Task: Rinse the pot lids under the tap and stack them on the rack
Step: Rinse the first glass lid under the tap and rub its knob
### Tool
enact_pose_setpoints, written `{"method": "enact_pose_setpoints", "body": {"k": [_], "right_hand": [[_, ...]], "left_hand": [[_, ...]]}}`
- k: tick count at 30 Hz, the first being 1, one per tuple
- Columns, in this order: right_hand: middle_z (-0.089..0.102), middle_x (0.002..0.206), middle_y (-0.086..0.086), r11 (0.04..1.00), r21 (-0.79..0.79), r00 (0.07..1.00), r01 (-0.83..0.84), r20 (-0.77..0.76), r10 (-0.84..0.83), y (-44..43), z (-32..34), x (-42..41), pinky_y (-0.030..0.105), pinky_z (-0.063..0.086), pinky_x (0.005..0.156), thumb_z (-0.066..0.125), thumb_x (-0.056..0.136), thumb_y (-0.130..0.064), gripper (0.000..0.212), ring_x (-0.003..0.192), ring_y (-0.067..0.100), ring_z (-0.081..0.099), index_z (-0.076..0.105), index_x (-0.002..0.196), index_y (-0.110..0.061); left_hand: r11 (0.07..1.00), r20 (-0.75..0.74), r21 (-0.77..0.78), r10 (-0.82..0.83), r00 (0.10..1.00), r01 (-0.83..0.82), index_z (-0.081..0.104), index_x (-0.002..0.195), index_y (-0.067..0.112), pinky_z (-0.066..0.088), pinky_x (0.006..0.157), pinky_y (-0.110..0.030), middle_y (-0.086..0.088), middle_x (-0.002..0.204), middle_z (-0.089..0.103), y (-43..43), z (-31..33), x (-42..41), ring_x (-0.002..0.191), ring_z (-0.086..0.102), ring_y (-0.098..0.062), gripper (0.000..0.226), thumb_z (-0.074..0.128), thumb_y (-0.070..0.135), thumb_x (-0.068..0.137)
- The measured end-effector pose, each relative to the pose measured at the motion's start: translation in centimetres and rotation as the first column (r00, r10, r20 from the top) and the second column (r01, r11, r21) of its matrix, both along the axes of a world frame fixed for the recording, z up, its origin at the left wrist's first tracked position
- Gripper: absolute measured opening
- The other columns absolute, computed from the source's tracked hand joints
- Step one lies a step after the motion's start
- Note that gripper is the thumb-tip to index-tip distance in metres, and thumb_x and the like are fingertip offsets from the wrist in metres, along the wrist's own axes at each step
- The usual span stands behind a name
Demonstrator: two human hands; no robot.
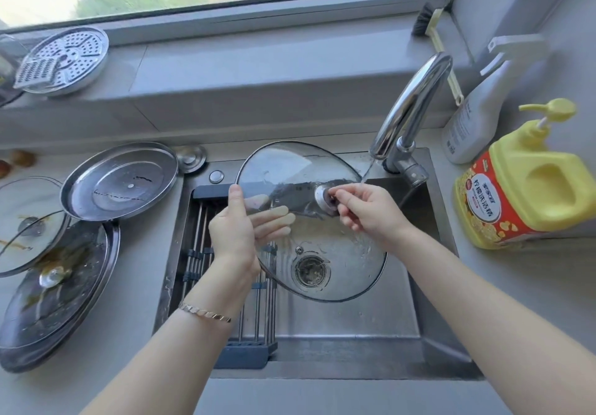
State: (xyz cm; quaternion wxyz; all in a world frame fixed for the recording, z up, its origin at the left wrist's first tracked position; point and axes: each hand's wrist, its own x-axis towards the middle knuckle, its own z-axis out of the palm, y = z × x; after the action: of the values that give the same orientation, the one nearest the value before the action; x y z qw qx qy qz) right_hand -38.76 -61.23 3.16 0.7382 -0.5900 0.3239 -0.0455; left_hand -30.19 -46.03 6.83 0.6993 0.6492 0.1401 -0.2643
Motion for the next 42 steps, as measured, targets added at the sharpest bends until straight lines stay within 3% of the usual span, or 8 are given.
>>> {"method": "enact_pose_setpoints", "body": {"k": [3, 11, 15, 18, 22, 32, 37, 42], "right_hand": [[0.058, 0.071, 0.007, 0.982, 0.186, 0.998, -0.036, 0.06, 0.025, -0.9, 0.8, -0.2, 0.011, 0.048, 0.047, 0.043, 0.095, 0.002, 0.021, 0.047, 0.004, 0.059, 0.061, 0.103, -0.005], [0.065, 0.068, 0.012, 0.994, -0.113, 1.0, -0.003, 0.01, 0.004, -1.9, 1.2, 0.2, 0.018, 0.055, 0.048, 0.055, 0.09, 0.001, 0.006, 0.047, 0.011, 0.066, 0.061, 0.087, 0.002], [0.064, 0.06, 0.007, 0.928, -0.34, 0.969, 0.149, -0.136, -0.206, -2.9, -0.4, -2.1, 0.027, 0.053, 0.056, 0.062, 0.086, -0.036, 0.036, 0.054, 0.016, 0.065, 0.062, 0.064, -0.008], [0.065, 0.096, 0.008, 0.941, -0.226, 0.869, 0.25, -0.377, -0.321, -4.1, -3.4, -4.5, 0.039, 0.048, 0.087, 0.032, 0.093, -0.057, 0.055, 0.092, 0.023, 0.06, 0.061, 0.094, -0.01], [0.056, 0.066, 0.006, 0.871, 0.095, 0.838, 0.482, -0.341, -0.427, -5.0, -4.0, -7.1, 0.026, 0.052, 0.05, 0.043, 0.096, -0.042, 0.032, 0.051, 0.012, 0.062, 0.052, 0.101, -0.012], [0.05, 0.053, 0.005, 0.793, -0.544, 0.942, 0.276, -0.01, -0.335, -6.4, 1.0, -6.9, 0.019, 0.04, 0.036, 0.056, 0.09, -0.036, 0.03, 0.029, 0.005, 0.048, 0.056, 0.082, -0.007], [0.05, 0.043, -0.001, 0.879, -0.395, 0.963, 0.267, 0.081, -0.256, -5.4, -0.2, -7.1, 0.016, 0.042, 0.036, 0.057, 0.077, -0.041, 0.033, 0.031, 0.008, 0.049, 0.051, 0.078, -0.009], [0.054, 0.049, 0.004, 0.942, -0.237, 0.956, 0.237, -0.116, -0.27, -3.9, -4.9, -6.4, 0.019, 0.045, 0.039, 0.048, 0.092, -0.037, 0.03, 0.036, 0.013, 0.057, 0.052, 0.082, -0.009]], "left_hand": [[1.0, 0.002, -0.007, 0.016, 1.0, -0.016, 0.056, 0.084, 0.002, 0.055, 0.042, -0.029, -0.018, 0.059, 0.069, 0.0, 0.2, 0.5, 0.051, 0.069, -0.029, 0.048, 0.034, 0.042, 0.099], [1.0, 0.059, -0.002, 0.009, 0.998, -0.009, 0.056, 0.08, 0.003, 0.056, 0.044, -0.03, -0.017, 0.057, 0.069, -0.6, 0.9, 0.6, 0.052, 0.069, -0.028, 0.048, 0.035, 0.042, 0.099], [0.998, 0.076, 0.017, -0.064, 0.995, 0.063, 0.058, 0.084, 0.002, 0.055, 0.043, -0.029, -0.018, 0.061, 0.07, -0.9, 0.7, 0.5, 0.054, 0.07, -0.029, 0.051, 0.035, 0.045, 0.098], [0.992, 0.058, -0.003, -0.125, 0.991, 0.125, 0.059, 0.086, 0.001, 0.055, 0.043, -0.029, -0.02, 0.063, 0.07, -1.4, 0.1, 0.0, 0.053, 0.069, -0.029, 0.051, 0.035, 0.045, 0.098], [0.982, -0.069, -0.071, -0.181, 0.981, 0.177, 0.057, 0.089, 0.004, 0.053, 0.04, -0.023, -0.015, 0.062, 0.071, -2.0, -2.2, -0.5, 0.049, 0.068, -0.021, 0.052, 0.03, 0.046, 0.098], [0.987, -0.575, 0.014, -0.126, 0.809, 0.163, 0.054, 0.083, 0.011, 0.052, 0.055, -0.029, -0.002, 0.054, 0.052, -2.3, -11.8, -4.4, 0.054, 0.051, -0.018, 0.057, 0.029, 0.06, 0.093], [1.0, -0.377, -0.015, 0.012, 0.926, -0.019, 0.036, 0.055, 0.017, 0.05, 0.054, -0.028, 0.003, 0.036, 0.048, 0.2, -10.2, -2.2, 0.033, 0.051, -0.011, 0.057, 0.036, 0.066, 0.086], [0.973, -0.029, 0.18, -0.141, 0.99, 0.144, 0.052, 0.11, -0.008, 0.052, 0.043, -0.02, -0.003, 0.048, 0.066, 2.7, -7.0, 1.2, 0.042, 0.062, -0.012, 0.069, 0.032, 0.055, 0.092]]}}
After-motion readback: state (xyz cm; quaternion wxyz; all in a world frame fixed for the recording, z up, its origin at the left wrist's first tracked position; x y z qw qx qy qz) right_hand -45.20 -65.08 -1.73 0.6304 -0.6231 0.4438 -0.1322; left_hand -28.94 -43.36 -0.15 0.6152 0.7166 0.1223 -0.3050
